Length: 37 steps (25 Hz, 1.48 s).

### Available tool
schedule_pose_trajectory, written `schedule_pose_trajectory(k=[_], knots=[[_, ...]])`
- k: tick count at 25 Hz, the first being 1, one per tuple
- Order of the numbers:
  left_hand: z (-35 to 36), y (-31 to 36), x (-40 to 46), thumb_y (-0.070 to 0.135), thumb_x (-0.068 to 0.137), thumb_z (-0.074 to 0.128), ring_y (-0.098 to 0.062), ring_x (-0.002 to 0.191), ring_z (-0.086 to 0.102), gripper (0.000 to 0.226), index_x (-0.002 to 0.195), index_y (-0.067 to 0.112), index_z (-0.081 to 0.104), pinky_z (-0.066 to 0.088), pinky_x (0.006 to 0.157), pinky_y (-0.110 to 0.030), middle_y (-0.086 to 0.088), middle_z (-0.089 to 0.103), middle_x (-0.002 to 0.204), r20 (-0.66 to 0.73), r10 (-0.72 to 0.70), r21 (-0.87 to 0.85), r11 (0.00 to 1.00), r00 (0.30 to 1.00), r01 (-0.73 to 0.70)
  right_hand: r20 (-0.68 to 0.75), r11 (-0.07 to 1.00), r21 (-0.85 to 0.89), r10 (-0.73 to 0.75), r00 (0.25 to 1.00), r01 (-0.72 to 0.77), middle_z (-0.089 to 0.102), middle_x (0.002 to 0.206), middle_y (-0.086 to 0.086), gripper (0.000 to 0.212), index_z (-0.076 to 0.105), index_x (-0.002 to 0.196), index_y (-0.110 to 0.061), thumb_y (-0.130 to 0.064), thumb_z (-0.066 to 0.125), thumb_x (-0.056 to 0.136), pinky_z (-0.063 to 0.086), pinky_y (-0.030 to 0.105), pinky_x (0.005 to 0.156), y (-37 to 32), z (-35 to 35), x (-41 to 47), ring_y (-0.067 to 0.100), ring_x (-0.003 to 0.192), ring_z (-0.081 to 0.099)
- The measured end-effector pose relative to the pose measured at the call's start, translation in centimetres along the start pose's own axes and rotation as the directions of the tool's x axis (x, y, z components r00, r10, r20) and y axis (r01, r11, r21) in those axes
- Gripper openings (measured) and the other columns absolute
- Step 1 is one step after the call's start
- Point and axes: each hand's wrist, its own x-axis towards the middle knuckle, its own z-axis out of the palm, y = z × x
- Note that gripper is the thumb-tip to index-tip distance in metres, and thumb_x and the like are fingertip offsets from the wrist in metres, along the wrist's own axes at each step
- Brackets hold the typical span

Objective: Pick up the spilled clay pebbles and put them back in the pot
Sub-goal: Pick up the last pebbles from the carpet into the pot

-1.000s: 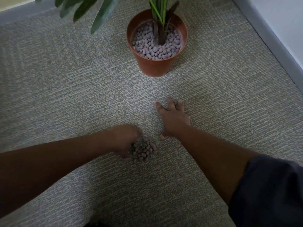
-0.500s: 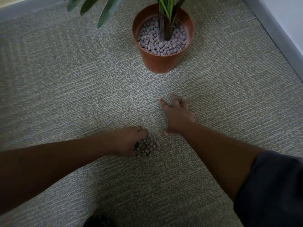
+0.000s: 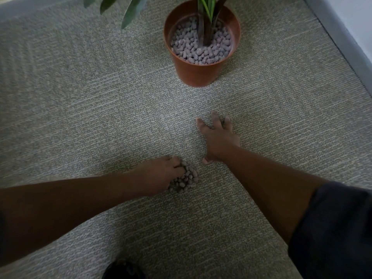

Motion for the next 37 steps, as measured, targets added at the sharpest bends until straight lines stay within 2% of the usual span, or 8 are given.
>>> schedule_pose_trajectory(k=[8,10,13,20,27,31,34,37], knots=[[-1.7,-1.6,1.5,0.009,0.074,0.072,-0.009,0.075,0.063,0.01,0.08,0.017,0.074,0.052,0.068,-0.027,0.004,0.069,0.082,-0.011,-0.151,-0.465,0.876,0.988,0.129,-0.017,1.0,0.001,-0.009,1.0,0.009,-0.035,0.16,-0.007,0.143,-0.017,0.149,-0.052,-0.043,0.095,0.06,0.036,0.071,0.102,0.0,0.2,0.1,0.042,0.15,-0.021],[-3.7,-2.7,2.1,0.001,0.081,0.073,-0.007,0.067,0.065,0.013,0.082,0.014,0.076,0.054,0.065,-0.024,0.0,0.072,0.075,0.218,-0.35,-0.869,0.354,0.911,0.344,-0.027,1.0,0.004,-0.01,1.0,0.01,-0.034,0.161,-0.007,0.143,-0.016,0.149,-0.052,-0.044,0.095,0.059,0.036,0.072,0.101,0.1,0.2,0.1,0.043,0.15,-0.021],[-7.7,-4.1,3.0,-0.003,0.087,0.057,-0.015,0.067,0.063,0.016,0.088,0.004,0.071,0.058,0.063,-0.023,-0.012,0.066,0.079,0.418,-0.255,-0.86,-0.42,0.872,0.289,-0.025,1.0,0.008,-0.013,1.0,0.014,-0.034,0.161,-0.007,0.143,-0.015,0.149,-0.052,-0.044,0.095,0.058,0.036,0.072,0.1,0.1,0.2,0.1,0.042,0.15,-0.02],[-19.3,-4.9,6.5,0.022,0.08,0.054,-0.036,0.114,0.065,0.054,0.123,-0.011,0.058,0.055,0.097,-0.04,-0.025,0.065,0.118,0.13,-0.386,-0.669,-0.714,0.913,-0.206,0.011,1.0,0.027,-0.005,1.0,0.005,-0.036,0.16,-0.007,0.141,-0.014,0.152,-0.051,-0.041,0.094,0.063,0.036,0.07,0.106,0.0,-0.4,-0.2,0.041,0.15,-0.022],[-22.8,-5.7,8.2,0.032,0.085,0.048,-0.044,0.13,0.053,0.079,0.147,-0.013,0.029,0.039,0.114,-0.048,-0.037,0.047,0.14,0.036,-0.444,-0.705,-0.646,0.895,-0.292,0.019,0.999,0.038,-0.014,1.0,0.014,-0.038,0.16,-0.007,0.14,-0.014,0.152,-0.052,-0.037,0.094,0.063,0.036,0.07,0.106,0.0,-0.6,-0.6,0.041,0.15,-0.023],[-21.1,-6.4,7.3,0.028,0.085,0.051,-0.035,0.123,0.061,0.061,0.136,-0.006,0.052,0.047,0.108,-0.042,-0.026,0.061,0.132,0.023,-0.468,-0.819,-0.516,0.883,-0.252,0.01,0.999,0.039,-0.008,1.0,0.008,-0.037,0.16,-0.008,0.141,-0.013,0.152,-0.053,-0.037,0.095,0.063,0.036,0.072,0.105,0.0,-0.5,-0.6,0.041,0.15,-0.022],[-18.0,-6.6,6.0,0.013,0.092,0.061,-0.024,0.098,0.07,0.019,0.109,0.008,0.069,0.059,0.086,-0.038,-0.011,0.074,0.106,0.037,-0.477,-0.995,0.063,0.878,0.077,-0.003,0.999,0.042,-0.012,1.0,0.013,-0.035,0.161,-0.008,0.141,-0.012,0.151,-0.053,-0.039,0.095,0.061,0.036,0.072,0.104,0.0,-0.4,-0.4,0.041,0.151,-0.021],[-13.0,-6.0,4.1,0.019,0.081,0.082,0.0,0.082,0.069,0.019,0.093,0.03,0.07,0.055,0.074,-0.027,0.011,0.072,0.091,0.145,-0.308,-0.654,0.683,0.94,0.325,-0.016,1.0,0.025,-0.003,1.0,0.003,-0.034,0.162,-0.008,0.143,-0.014,0.151,-0.052,-0.041,0.095,0.06,0.036,0.072,0.103,0.0,-0.2,-0.3,0.041,0.151,-0.021]])
